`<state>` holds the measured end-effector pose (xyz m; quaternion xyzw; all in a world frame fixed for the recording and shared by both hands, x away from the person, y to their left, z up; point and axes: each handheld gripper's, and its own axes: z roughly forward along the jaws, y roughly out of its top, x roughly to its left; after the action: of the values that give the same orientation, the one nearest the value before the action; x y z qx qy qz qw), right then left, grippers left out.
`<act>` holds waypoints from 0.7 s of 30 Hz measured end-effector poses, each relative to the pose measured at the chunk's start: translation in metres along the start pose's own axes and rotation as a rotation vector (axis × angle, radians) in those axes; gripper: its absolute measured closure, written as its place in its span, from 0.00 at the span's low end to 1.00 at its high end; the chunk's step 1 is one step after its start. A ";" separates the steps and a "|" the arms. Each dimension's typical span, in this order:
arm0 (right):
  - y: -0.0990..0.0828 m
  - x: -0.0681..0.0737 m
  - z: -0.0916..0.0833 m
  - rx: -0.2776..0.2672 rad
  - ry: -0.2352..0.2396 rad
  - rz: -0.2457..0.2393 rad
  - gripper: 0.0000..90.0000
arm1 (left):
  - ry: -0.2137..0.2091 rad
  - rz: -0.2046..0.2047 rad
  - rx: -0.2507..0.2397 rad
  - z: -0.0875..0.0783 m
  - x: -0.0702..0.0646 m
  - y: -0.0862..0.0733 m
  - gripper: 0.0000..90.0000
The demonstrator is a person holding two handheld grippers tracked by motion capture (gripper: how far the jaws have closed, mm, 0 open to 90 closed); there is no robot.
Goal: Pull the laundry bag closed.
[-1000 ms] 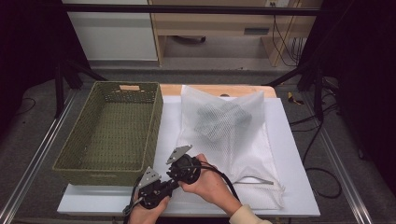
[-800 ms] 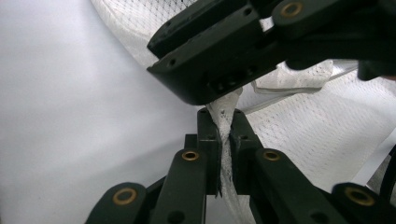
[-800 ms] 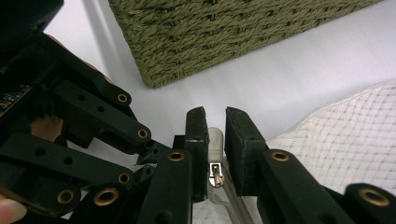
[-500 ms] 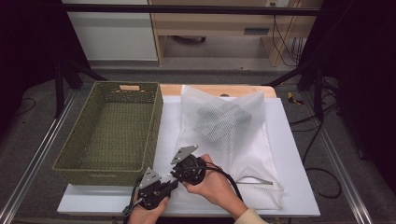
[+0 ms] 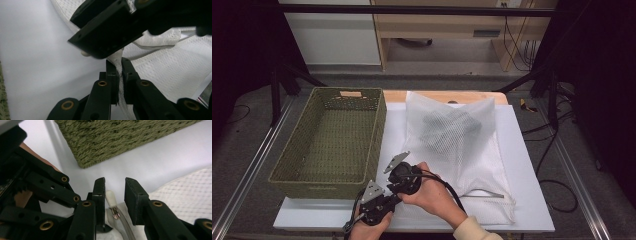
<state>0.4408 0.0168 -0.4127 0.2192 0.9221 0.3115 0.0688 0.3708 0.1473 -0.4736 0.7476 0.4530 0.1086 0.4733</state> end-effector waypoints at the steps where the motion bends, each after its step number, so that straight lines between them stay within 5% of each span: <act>1: 0.001 0.001 0.003 0.016 0.000 -0.005 0.79 | -0.003 0.000 0.000 0.000 0.000 0.000 0.96; 7: 0.002 0.004 0.011 0.070 -0.012 -0.018 0.90 | 0.000 -0.003 0.000 -0.001 0.000 0.000 0.97; 14: -0.005 0.004 -0.011 -0.025 -0.047 0.004 0.90 | -0.001 -0.006 -0.001 0.000 -0.001 0.001 0.97; 21: -0.018 0.000 -0.021 -0.058 -0.041 0.029 0.90 | 0.002 -0.001 0.009 0.001 -0.002 0.001 0.97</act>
<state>0.4286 -0.0079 -0.4066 0.2369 0.9077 0.3346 0.0895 0.3710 0.1446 -0.4731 0.7493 0.4544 0.1070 0.4697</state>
